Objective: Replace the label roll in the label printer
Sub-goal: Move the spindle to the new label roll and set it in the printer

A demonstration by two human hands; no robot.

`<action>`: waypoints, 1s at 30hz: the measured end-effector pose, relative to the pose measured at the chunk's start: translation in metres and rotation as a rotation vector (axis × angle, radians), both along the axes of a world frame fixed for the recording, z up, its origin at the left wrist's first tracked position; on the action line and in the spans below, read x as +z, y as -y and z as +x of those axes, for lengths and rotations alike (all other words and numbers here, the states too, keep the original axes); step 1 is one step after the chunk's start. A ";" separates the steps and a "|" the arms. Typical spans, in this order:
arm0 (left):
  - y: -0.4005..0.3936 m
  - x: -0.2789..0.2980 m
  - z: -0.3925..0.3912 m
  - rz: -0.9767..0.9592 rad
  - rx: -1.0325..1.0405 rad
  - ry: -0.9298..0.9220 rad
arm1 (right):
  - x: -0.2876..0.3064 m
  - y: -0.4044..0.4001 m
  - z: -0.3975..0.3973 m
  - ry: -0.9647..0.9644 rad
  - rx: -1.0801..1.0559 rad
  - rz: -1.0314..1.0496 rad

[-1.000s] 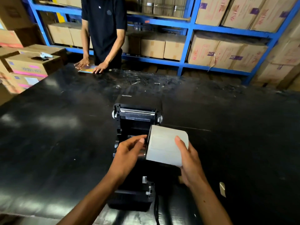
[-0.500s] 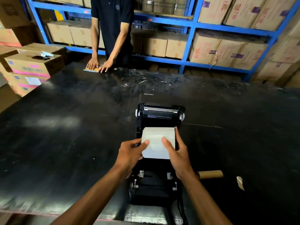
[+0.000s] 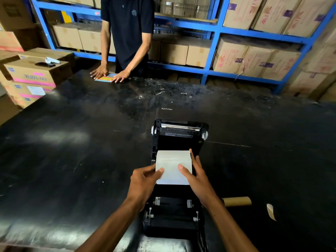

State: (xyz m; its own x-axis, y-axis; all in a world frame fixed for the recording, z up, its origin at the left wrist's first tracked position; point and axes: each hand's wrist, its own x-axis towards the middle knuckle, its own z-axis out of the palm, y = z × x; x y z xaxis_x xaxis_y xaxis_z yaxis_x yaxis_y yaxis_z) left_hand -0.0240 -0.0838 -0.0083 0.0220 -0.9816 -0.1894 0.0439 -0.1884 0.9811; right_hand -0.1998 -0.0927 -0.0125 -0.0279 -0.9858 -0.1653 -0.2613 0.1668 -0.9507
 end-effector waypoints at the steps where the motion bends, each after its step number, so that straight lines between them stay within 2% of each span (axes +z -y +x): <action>1: -0.001 -0.002 0.001 -0.004 0.000 0.019 | -0.002 0.000 -0.001 -0.041 0.015 0.018; 5: -0.005 -0.008 0.001 -0.036 0.003 0.114 | -0.013 0.001 -0.007 -0.154 0.078 0.037; 14: -0.004 -0.018 -0.008 -0.128 -0.003 0.360 | -0.027 -0.005 -0.021 -0.226 0.104 0.050; 25: -0.009 -0.016 -0.012 -0.165 0.019 0.325 | -0.027 -0.008 -0.020 -0.117 0.068 -0.018; 30: -0.008 -0.021 -0.013 -0.161 0.033 0.353 | -0.028 -0.007 -0.020 -0.176 0.104 0.002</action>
